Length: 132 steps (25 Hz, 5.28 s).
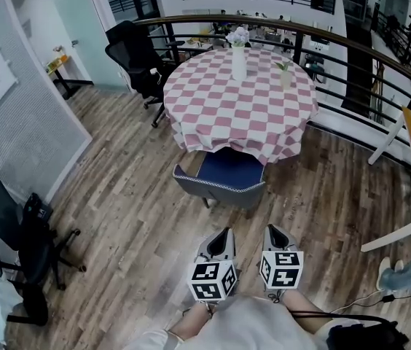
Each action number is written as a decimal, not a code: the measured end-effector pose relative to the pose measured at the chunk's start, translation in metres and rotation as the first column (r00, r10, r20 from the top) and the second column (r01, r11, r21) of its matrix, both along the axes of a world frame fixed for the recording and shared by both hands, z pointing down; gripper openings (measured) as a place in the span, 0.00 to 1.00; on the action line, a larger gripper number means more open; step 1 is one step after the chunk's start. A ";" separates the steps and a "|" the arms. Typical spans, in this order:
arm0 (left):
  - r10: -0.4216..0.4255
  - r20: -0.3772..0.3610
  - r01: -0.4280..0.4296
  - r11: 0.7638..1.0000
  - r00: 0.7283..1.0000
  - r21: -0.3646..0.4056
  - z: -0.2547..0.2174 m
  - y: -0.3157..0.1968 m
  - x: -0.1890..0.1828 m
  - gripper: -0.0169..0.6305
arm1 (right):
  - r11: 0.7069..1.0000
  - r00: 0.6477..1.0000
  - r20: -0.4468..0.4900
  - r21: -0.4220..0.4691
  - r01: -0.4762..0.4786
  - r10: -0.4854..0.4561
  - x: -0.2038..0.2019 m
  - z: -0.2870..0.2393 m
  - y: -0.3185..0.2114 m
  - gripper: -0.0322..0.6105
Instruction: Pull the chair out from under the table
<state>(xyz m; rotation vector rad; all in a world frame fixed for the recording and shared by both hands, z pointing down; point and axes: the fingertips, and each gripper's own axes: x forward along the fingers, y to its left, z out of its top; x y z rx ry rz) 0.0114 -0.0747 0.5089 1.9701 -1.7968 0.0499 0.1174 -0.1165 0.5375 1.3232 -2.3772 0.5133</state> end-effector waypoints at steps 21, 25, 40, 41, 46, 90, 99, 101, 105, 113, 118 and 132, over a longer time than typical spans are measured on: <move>0.088 -0.006 -0.087 0.995 0.996 0.040 -0.013 -0.125 -0.102 0.03 | 0.995 0.996 0.010 0.029 -0.093 0.093 -0.102 -0.016 -0.116 0.08; 0.103 -0.008 -0.102 0.994 0.995 0.036 -0.010 -0.144 -0.124 0.03 | 0.994 0.995 0.011 0.032 -0.103 0.103 -0.126 -0.016 -0.132 0.08; 0.096 -0.051 -0.097 0.995 0.994 -0.008 0.011 -0.156 -0.154 0.03 | 0.994 0.994 -0.027 -0.024 -0.110 0.110 -0.148 0.002 -0.142 0.08; 0.085 -0.055 -0.086 0.996 0.995 -0.012 0.012 -0.155 -0.156 0.03 | 0.995 0.995 -0.029 -0.026 -0.101 0.100 -0.149 0.002 -0.143 0.08; 0.026 -0.077 -0.029 0.999 0.997 -0.041 0.023 -0.153 -0.161 0.03 | 0.998 0.998 -0.041 -0.037 -0.053 0.052 -0.150 0.004 -0.142 0.08; 0.981 0.135 -0.599 0.023 -0.143 -0.801 0.183 -0.183 -0.113 0.28 | 0.936 0.959 -0.063 -0.209 -0.283 0.276 -0.013 0.046 -0.136 0.08; 0.986 0.110 -0.613 0.009 -0.127 -0.790 0.186 -0.177 -0.113 0.19 | 0.940 0.965 -0.052 -0.222 -0.260 0.255 -0.025 0.051 -0.142 0.08; 0.985 0.104 -0.607 -0.002 -0.140 -0.794 0.185 -0.174 -0.114 0.18 | 0.942 0.967 -0.052 -0.218 -0.254 0.249 -0.027 0.049 -0.145 0.08; 0.978 0.092 -0.585 -0.035 -0.185 -0.810 0.186 -0.163 -0.117 0.17 | 0.945 0.968 -0.053 -0.213 -0.249 0.244 -0.031 0.047 -0.148 0.08; 0.976 0.068 -0.573 -0.066 -0.209 -0.817 0.184 -0.141 -0.119 0.17 | 0.945 0.970 -0.059 -0.220 -0.243 0.235 -0.033 0.048 -0.144 0.08; 0.978 0.059 -0.583 -0.071 -0.201 -0.809 0.184 -0.119 -0.115 0.17 | 0.947 0.973 -0.054 -0.223 -0.232 0.225 -0.036 0.048 -0.139 0.08; 0.982 0.043 -0.576 -0.071 -0.183 -0.815 0.184 -0.055 -0.119 0.17 | 0.953 0.987 -0.039 -0.257 -0.162 0.157 -0.057 0.057 -0.109 0.08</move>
